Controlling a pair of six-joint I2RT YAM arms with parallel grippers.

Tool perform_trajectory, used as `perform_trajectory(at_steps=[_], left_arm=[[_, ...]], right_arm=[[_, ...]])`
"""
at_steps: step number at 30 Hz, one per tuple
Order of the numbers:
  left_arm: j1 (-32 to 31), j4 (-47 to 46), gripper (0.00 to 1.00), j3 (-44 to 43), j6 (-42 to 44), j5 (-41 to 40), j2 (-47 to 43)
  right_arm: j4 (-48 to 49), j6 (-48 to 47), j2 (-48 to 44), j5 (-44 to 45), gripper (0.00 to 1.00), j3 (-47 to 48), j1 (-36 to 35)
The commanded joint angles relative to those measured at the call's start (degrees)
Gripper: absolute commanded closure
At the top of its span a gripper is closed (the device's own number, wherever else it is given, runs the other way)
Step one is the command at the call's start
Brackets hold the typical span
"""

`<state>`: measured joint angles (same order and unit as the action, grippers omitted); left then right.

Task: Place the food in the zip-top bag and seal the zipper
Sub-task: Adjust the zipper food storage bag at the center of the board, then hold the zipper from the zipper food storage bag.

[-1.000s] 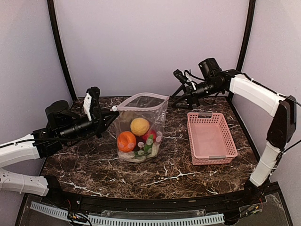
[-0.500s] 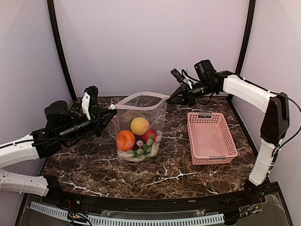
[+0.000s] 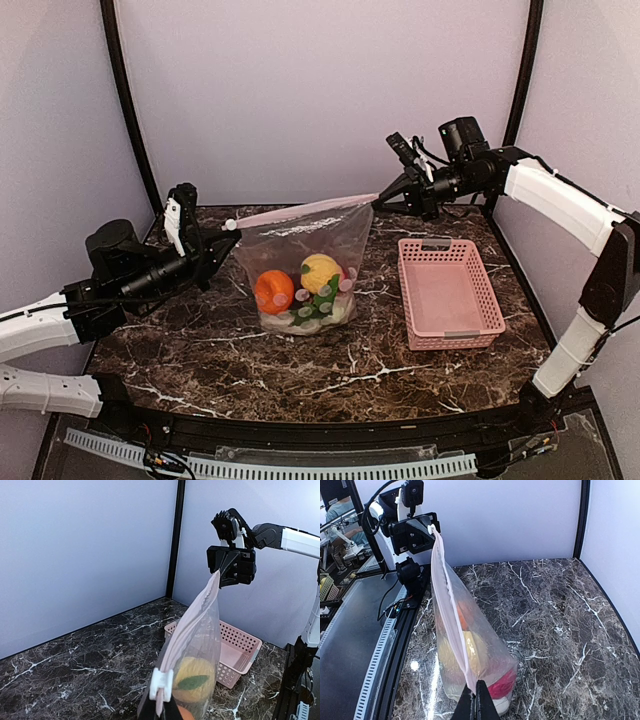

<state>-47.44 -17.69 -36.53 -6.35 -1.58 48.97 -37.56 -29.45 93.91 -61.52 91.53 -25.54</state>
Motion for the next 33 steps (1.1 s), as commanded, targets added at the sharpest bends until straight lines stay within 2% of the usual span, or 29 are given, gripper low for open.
perform_trajectory(at_steps=[1, 3, 6, 10, 16, 21, 28, 33], left_arm=[[0.35, -3.42, 0.99, 1.23, -0.93, -0.03, 0.23], [0.41, -4.16, 0.99, 1.24, -1.14, 1.02, 1.02], [0.39, -4.7, 0.99, 0.84, -1.29, 2.88, 1.84], [0.4, -4.76, 0.99, 0.47, -1.16, 4.3, 2.25], [0.34, -2.58, 0.99, -0.48, -0.24, 5.58, 2.23], [0.35, 2.89, 0.99, -2.64, 2.21, 6.46, 1.48], [0.33, 8.11, 0.99, -4.08, 5.53, 6.81, -0.77], [0.35, 12.08, 0.99, -6.8, 7.82, 8.92, -0.6]], right_arm=[[-2.17, -2.05, -0.45, 1.29, 0.91, -0.71, 1.9], [-4.62, -3.07, 0.26, 1.66, 0.77, 0.92, 1.83], [-9.3, -4.36, 1.35, 4.5, 0.63, 6.49, 0.81], [-12.14, -4.0, 2.69, 11.19, 0.55, 13.81, -4.24], [-12.83, -2.49, 6.37, 18.66, 0.52, 23.34, -15.31], [-14.2, -2.31, 12.21, 22.81, 0.45, 32.46, -22.69], [-12.47, -3.09, 17.35, 26.9, 0.44, 38.95, -29.38], [-11.12, -2.48, 20.99, 28.36, 0.48, 42.86, -31.71]])
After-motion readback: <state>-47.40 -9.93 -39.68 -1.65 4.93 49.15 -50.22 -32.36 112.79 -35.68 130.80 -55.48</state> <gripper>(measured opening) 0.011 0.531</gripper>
